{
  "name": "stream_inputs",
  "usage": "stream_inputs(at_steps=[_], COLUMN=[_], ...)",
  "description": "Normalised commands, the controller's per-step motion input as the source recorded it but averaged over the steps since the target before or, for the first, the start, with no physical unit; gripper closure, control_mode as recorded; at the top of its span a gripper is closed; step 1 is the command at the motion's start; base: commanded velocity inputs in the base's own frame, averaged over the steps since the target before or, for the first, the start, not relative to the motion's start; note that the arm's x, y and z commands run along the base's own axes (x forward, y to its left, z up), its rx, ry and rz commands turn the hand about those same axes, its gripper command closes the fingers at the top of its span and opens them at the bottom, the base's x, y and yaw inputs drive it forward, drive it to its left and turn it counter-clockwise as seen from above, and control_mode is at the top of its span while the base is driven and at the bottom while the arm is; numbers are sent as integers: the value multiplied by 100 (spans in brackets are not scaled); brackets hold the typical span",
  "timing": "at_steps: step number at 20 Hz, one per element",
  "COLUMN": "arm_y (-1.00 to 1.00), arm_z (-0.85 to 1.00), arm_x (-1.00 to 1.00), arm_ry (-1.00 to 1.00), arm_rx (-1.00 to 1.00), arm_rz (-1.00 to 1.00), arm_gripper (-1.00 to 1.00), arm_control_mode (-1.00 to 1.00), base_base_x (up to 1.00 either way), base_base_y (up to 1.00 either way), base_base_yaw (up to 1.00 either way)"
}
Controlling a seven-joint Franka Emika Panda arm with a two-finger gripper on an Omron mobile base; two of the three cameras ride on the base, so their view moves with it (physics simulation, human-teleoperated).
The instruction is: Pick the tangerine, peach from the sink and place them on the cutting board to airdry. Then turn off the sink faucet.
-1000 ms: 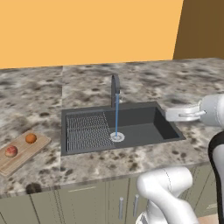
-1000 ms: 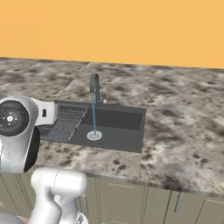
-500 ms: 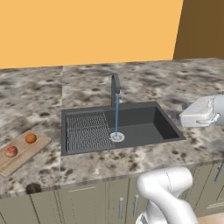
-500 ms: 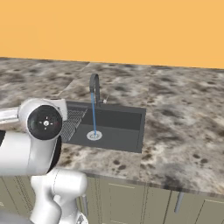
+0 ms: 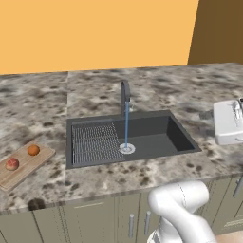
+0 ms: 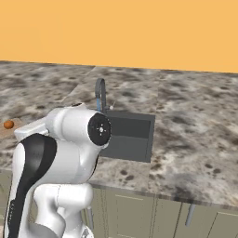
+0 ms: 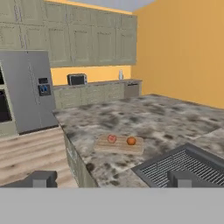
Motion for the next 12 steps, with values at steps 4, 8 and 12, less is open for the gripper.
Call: stream_inputs(at_steps=[4, 8, 12], arm_y=[0, -4, -14], arm_z=[-2, -18, -24], arm_x=[35, 44, 39], arm_ry=[0, 0, -1], arm_rx=[0, 0, 0], arm_rz=[5, 7, 15], arm_gripper=[-100, -100, -100], arm_control_mode=[-100, -100, -100], base_base_x=[0, 0, 0], base_base_y=[0, 0, 0], base_base_yaw=[0, 0, 0])
